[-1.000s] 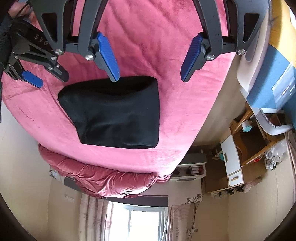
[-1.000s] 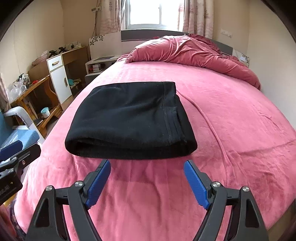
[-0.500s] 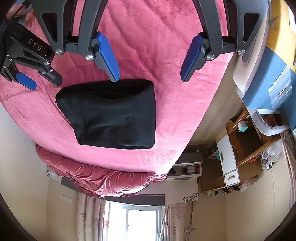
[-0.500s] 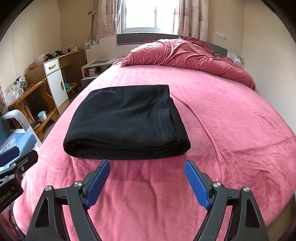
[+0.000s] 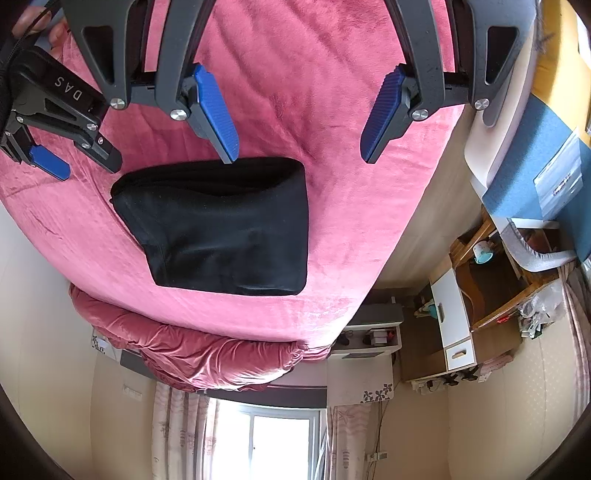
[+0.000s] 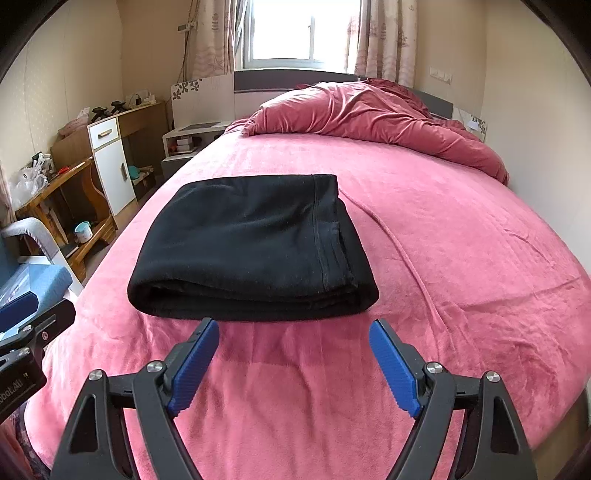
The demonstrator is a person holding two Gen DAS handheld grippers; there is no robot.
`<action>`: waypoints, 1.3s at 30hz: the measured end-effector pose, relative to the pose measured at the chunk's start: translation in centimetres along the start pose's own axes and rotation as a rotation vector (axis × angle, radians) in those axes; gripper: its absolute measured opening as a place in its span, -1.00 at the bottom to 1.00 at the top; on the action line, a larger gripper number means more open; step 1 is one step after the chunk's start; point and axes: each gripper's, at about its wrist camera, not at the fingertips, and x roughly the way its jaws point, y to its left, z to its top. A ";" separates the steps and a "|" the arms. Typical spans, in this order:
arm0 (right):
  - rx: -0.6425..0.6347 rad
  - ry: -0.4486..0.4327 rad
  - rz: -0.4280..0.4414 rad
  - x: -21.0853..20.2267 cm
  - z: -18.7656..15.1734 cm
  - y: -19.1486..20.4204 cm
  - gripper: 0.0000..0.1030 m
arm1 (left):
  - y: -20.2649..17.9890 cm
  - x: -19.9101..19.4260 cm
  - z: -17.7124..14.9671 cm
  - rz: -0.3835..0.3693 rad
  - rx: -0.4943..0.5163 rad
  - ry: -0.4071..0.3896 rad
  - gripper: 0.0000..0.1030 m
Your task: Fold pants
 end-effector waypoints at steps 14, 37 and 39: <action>-0.010 0.002 0.002 -0.1 -0.1 0.4 0.64 | 0.0 -0.3 -0.1 0.005 -0.003 0.006 0.35; -0.017 0.023 0.002 0.5 -0.7 0.3 0.66 | -0.5 -0.5 -0.6 0.020 0.005 -0.005 0.35; -0.014 0.029 0.000 0.7 -0.8 0.1 0.66 | -0.4 -0.4 -0.6 0.009 0.001 -0.002 0.35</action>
